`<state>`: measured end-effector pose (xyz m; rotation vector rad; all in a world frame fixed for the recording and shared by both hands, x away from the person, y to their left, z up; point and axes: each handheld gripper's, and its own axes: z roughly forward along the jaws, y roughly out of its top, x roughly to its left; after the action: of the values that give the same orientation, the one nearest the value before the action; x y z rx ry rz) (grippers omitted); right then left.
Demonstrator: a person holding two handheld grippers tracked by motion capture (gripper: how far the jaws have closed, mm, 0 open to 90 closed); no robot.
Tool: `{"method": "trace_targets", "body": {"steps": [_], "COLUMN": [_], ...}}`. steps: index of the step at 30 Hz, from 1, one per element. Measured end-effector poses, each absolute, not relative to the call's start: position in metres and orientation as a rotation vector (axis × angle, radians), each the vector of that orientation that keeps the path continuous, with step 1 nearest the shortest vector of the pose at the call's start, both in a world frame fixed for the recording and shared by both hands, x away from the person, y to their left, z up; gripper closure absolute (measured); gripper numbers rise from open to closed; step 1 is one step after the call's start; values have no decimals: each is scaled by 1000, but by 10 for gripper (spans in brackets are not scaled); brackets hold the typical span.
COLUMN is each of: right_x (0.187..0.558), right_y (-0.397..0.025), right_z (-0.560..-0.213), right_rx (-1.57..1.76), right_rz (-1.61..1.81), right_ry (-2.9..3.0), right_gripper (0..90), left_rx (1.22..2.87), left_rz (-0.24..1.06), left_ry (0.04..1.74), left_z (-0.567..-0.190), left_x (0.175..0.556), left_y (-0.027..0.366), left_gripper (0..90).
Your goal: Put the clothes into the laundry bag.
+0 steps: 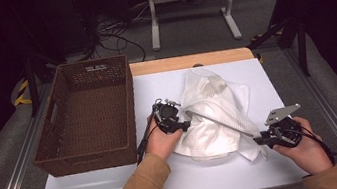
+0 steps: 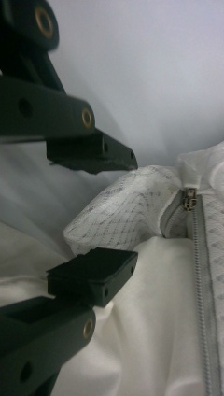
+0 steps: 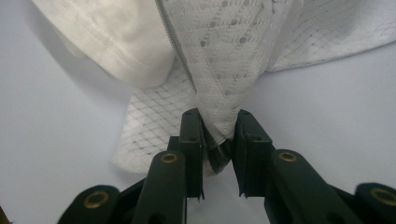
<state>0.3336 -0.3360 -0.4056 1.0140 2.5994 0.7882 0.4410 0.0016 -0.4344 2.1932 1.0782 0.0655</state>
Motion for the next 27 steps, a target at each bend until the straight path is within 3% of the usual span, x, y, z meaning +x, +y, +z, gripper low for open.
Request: {"method": "trace_targets", "body": {"steps": [3, 7, 15, 27], "right_x": [333, 330, 322, 306], "right_y": [-336, -336, -332, -292], "right_z": [-404, -401, -387, -378], "right_rx": [1023, 1037, 1004, 828], "right_rz": [804, 834, 900, 1006], "right_ry": [2591, 2569, 2503, 2574], "right_gripper": [701, 644, 587, 616], "left_rx": [2218, 2251, 2233, 2218], "left_rz": [51, 55, 102, 101], "left_ry": [1065, 1029, 956, 873], "left_z": [-436, -434, -422, -410], "left_x": [441, 437, 418, 375], "left_y": [1, 1, 9, 32], "left_gripper": [634, 872, 891, 892]}}
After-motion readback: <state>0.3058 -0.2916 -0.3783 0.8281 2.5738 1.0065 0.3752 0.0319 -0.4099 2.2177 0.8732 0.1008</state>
